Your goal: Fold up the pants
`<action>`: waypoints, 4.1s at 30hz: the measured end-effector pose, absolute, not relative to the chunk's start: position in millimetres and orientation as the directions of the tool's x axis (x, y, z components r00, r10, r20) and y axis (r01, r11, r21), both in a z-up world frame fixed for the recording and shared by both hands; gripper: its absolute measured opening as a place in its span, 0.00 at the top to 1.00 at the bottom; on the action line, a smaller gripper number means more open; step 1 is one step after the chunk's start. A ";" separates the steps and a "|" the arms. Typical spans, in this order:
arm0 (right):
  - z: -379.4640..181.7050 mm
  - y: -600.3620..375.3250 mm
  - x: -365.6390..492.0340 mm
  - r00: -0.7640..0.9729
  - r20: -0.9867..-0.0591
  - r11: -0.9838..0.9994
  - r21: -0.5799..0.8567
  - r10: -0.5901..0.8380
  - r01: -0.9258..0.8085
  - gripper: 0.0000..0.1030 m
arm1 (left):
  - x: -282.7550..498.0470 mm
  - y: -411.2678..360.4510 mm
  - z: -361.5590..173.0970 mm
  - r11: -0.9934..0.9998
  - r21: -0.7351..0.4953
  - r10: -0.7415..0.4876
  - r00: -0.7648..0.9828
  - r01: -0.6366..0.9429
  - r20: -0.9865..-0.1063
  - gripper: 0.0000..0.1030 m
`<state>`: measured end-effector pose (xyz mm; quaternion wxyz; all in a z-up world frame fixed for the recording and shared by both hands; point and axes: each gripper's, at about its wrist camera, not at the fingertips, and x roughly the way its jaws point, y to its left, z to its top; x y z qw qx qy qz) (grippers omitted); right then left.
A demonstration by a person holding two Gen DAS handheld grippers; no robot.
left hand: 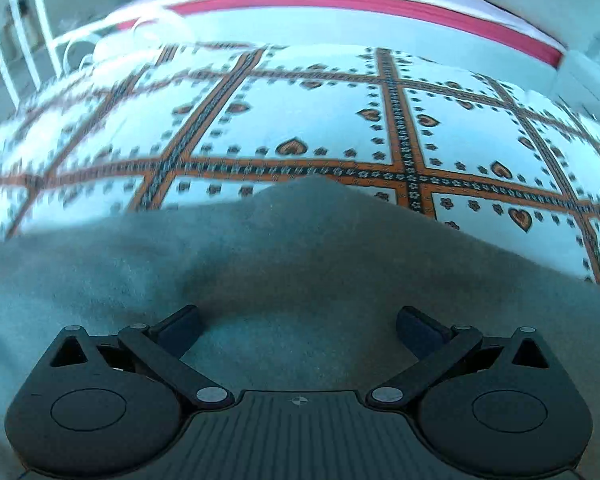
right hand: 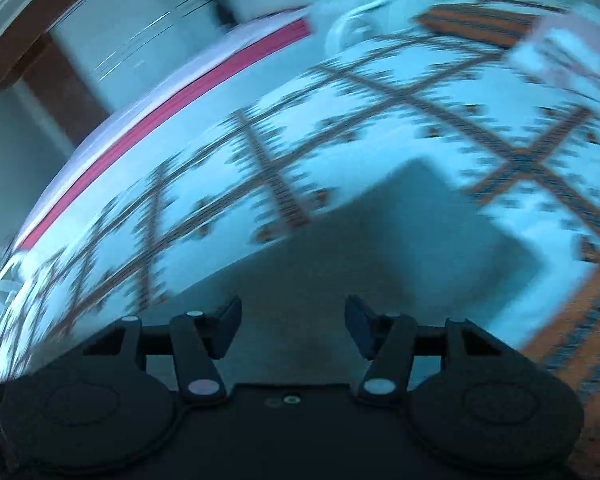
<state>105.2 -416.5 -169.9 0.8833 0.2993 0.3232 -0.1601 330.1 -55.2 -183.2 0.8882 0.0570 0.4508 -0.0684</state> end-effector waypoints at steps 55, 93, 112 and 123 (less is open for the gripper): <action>-187.8 -64.7 413.8 0.588 -0.781 0.968 0.087 0.212 -0.234 0.93 | 381.4 94.9 -193.0 0.998 0.067 0.061 0.713 -0.019 -0.698 0.00; -189.7 -226.9 155.4 0.639 -0.763 0.993 -0.030 -0.094 0.110 0.56 | 201.6 -5.4 -182.3 0.975 0.042 -0.115 0.658 0.218 -0.744 0.00; -186.9 -378.5 79.6 0.607 -0.758 0.874 0.103 -0.240 0.474 0.66 | 184.8 -97.0 -188.1 0.935 0.007 -0.228 0.617 0.354 -0.753 0.00; -193.8 -450.3 30.6 0.540 -0.779 0.625 0.254 -0.320 0.738 0.64 | 185.6 -93.4 -186.0 0.937 -0.014 -0.240 0.613 0.349 -0.753 0.00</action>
